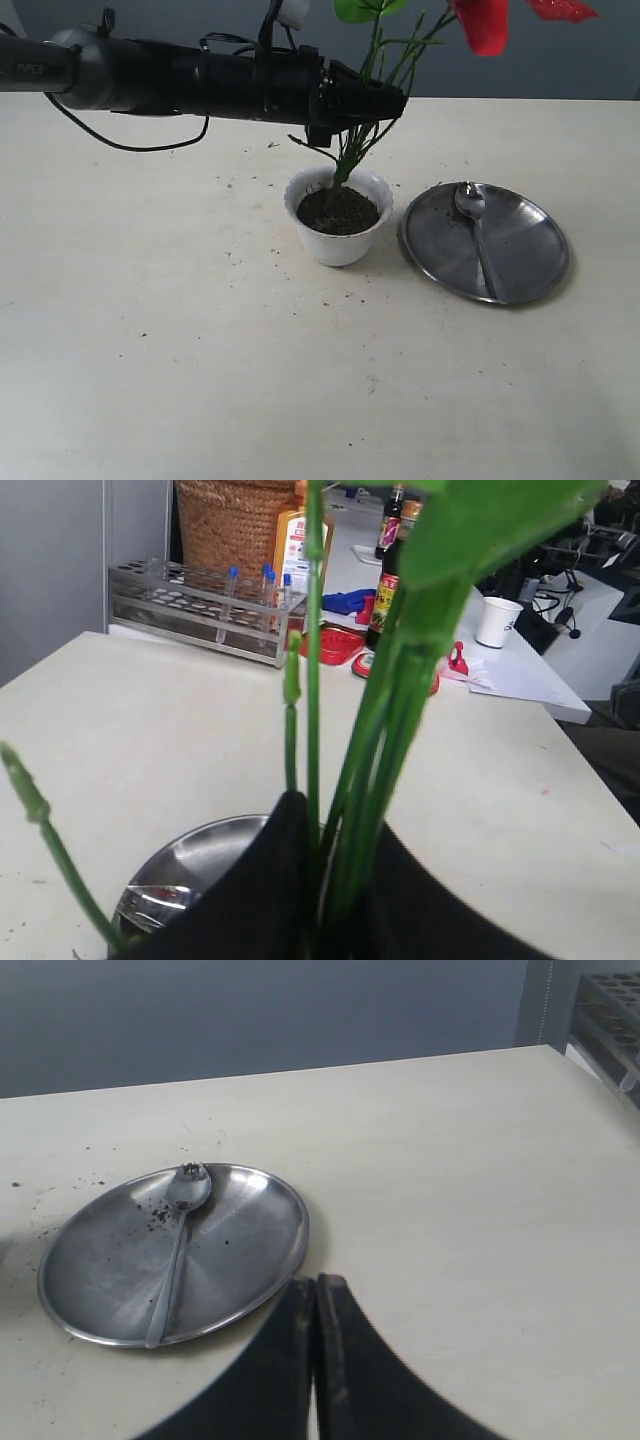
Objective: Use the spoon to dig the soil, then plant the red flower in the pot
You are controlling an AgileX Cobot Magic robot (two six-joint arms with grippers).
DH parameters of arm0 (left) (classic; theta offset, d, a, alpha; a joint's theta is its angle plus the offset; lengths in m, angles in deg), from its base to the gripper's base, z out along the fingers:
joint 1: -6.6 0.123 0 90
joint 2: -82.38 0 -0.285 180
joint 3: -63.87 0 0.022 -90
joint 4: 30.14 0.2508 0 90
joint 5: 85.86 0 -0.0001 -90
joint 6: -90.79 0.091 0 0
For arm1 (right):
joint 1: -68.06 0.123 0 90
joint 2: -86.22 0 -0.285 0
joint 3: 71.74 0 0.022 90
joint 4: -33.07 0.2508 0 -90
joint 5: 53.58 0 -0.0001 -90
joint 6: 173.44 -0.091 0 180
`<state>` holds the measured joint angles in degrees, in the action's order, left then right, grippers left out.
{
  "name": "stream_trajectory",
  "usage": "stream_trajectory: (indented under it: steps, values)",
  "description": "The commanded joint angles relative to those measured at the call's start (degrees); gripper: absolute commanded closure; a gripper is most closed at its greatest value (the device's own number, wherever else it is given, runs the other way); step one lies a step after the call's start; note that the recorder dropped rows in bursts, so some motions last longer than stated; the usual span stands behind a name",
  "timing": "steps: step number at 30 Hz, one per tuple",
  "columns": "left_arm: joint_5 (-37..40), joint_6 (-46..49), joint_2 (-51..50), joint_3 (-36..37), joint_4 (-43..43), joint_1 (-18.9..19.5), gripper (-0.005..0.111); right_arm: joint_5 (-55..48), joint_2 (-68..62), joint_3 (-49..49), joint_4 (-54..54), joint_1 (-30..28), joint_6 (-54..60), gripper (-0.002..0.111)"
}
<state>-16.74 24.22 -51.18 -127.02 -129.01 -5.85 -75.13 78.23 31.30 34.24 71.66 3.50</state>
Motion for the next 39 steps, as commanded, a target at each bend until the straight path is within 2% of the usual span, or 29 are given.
stream_trajectory:
  steps: [1,20,29,39]
  values:
    - [0.85,1.13,0.11,0.01,-1.08,-0.21,0.106,0.7,0.2,-0.26,0.05,0.2,0.25,0.108]
    - [0.85,4.12,-3.05,0.01,-1.08,-0.21,0.106,0.71,0.2,-0.26,0.05,0.2,0.25,0.108]
    - [0.85,2.97,-2.81,-2.43,-1.08,-2.38,0.106,0.71,0.2,-0.26,0.05,0.2,0.25,0.108]
    - [0.85,2.15,-2.81,-2.84,-1.08,-2.51,0.106,0.58,0.2,-0.26,0.05,0.2,0.25,0.108]
